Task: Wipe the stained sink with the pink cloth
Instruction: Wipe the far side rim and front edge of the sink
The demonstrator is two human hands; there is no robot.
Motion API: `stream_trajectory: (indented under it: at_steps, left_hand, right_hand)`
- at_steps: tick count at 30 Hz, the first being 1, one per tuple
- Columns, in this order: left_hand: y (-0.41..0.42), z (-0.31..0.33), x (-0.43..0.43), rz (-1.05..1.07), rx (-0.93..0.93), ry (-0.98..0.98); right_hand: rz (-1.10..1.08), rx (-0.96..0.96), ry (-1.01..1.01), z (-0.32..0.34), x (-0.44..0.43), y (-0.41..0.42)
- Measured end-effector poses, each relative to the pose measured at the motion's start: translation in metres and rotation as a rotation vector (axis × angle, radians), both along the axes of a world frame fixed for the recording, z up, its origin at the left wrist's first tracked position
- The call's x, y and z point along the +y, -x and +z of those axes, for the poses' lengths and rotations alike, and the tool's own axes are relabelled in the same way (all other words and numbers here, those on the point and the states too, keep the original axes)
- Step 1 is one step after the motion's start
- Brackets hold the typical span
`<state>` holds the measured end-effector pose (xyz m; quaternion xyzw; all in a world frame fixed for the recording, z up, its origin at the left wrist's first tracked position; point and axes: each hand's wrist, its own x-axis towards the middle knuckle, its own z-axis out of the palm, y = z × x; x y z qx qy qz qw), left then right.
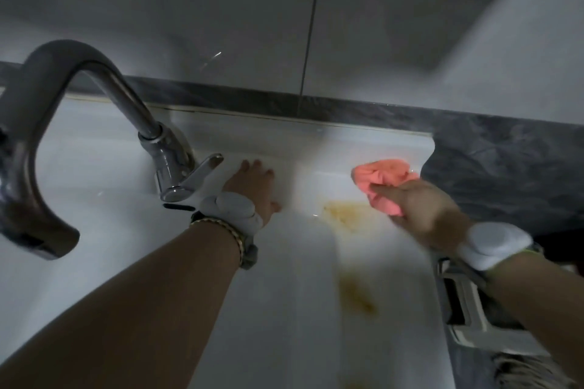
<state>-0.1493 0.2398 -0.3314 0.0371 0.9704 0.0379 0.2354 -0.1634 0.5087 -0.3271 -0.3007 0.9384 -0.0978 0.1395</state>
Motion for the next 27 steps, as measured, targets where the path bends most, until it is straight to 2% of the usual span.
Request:
stream_trajectory:
  at_steps: [1, 2, 7, 9, 12, 16, 19, 23, 27]
  left_hand:
    - [-0.002, -0.002, -0.002, 0.003, 0.026, -0.012]
    - [-0.005, -0.004, -0.002, 0.006, 0.053, -0.017]
    - [-0.01, -0.011, -0.001, 0.003, 0.132, 0.015]
    - [-0.01, -0.013, -0.002, 0.002, 0.166, 0.026]
    - [-0.011, -0.016, -0.002, 0.002, 0.149, 0.04]
    - [-0.012, -0.014, -0.003, 0.008, 0.139, 0.01]
    - [-0.013, -0.014, -0.003, -0.002, 0.149, 0.017]
    - [-0.011, -0.016, -0.003, -0.002, 0.141, 0.022]
    - [-0.009, -0.018, -0.004, -0.017, 0.168, 0.023]
  right_hand:
    - [-0.05, 0.024, -0.097, 0.0, 0.004, 0.002]
    - [-0.107, 0.063, -0.091, -0.003, 0.001, 0.003]
    - [-0.009, 0.051, 0.251, -0.012, -0.067, 0.003]
    - [0.021, 0.061, 0.293, -0.014, -0.091, 0.006]
    - [0.044, 0.102, 0.218, -0.01, -0.075, 0.002]
    - [-0.167, 0.193, -0.063, -0.003, -0.003, -0.017]
    - [-0.203, 0.251, -0.187, -0.014, 0.0, -0.043]
    - [-0.277, 0.321, -0.191, -0.026, -0.018, -0.039]
    - [-0.356, 0.282, -0.144, -0.027, -0.023, -0.018]
